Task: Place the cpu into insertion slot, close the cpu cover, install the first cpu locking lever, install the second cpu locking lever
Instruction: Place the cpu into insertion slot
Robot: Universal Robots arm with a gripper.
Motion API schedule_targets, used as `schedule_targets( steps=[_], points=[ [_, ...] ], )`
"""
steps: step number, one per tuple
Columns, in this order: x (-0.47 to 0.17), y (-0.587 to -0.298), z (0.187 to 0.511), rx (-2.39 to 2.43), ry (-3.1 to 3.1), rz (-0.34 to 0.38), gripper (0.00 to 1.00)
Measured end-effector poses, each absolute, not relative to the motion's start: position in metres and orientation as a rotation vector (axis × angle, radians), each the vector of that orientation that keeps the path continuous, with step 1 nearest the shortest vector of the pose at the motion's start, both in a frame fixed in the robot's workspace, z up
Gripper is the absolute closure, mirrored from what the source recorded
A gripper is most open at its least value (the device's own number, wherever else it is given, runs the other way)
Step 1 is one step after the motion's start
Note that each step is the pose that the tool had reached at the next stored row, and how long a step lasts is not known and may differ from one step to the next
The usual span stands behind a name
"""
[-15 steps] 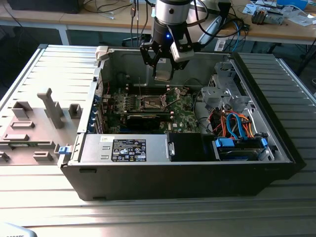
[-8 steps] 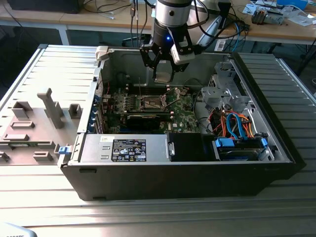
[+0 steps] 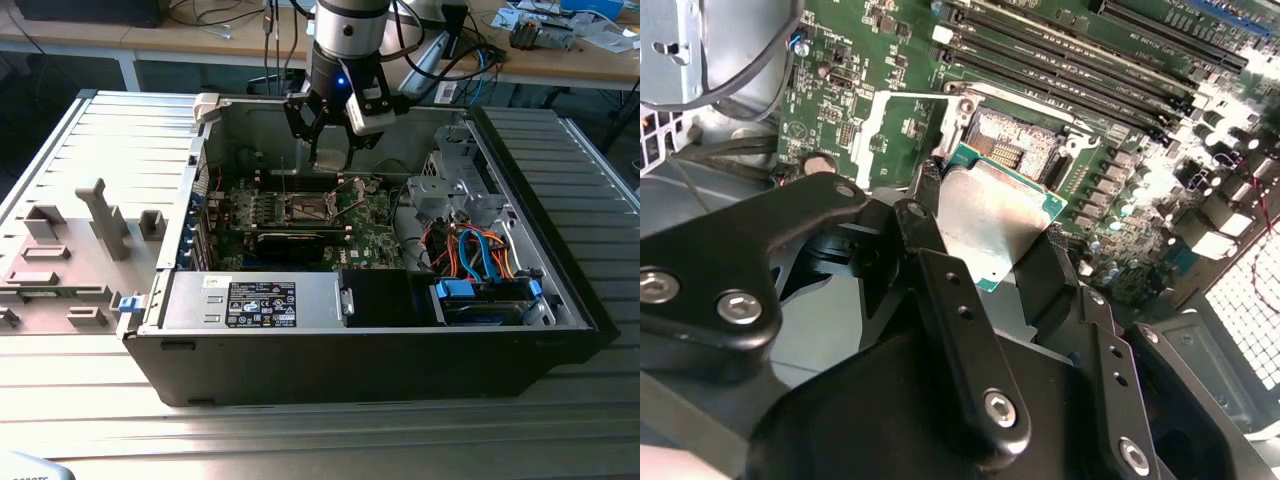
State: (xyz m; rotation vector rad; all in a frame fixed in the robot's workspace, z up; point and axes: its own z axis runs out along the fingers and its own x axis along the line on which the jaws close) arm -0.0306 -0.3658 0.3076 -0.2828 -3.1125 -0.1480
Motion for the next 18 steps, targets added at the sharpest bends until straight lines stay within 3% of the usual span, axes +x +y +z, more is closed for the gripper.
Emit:
schedule_targets(
  steps=[18],
  points=[
    [-0.0307,-0.3659,0.3073,-0.320,-3.110,-0.148,0.46]
  ],
)
